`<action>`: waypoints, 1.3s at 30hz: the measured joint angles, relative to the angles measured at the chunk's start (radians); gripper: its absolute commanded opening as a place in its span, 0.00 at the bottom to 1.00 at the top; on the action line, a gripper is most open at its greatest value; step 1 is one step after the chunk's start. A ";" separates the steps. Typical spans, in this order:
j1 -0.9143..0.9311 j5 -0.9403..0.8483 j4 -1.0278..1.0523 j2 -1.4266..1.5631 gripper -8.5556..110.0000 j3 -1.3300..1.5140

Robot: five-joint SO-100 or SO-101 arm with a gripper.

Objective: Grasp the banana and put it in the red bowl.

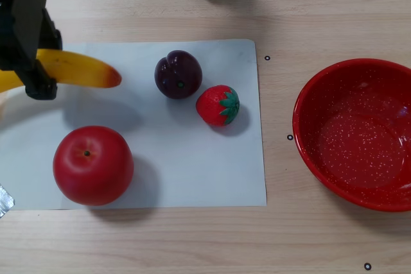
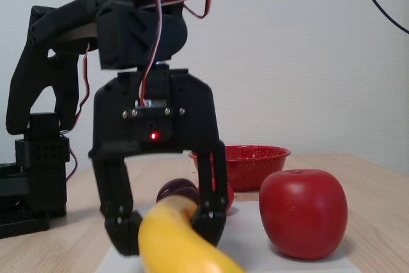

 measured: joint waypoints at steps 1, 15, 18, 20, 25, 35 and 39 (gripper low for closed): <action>0.006 -0.020 0.015 0.000 0.07 -0.012; 0.114 -0.064 0.173 0.005 0.07 -0.078; 0.167 -0.094 0.192 0.005 0.07 -0.078; 0.207 -0.118 0.193 0.034 0.07 -0.075; 0.322 -0.179 0.193 0.238 0.07 -0.077; 0.508 -0.276 0.193 0.368 0.07 -0.118; 0.592 -0.321 0.193 0.368 0.07 -0.118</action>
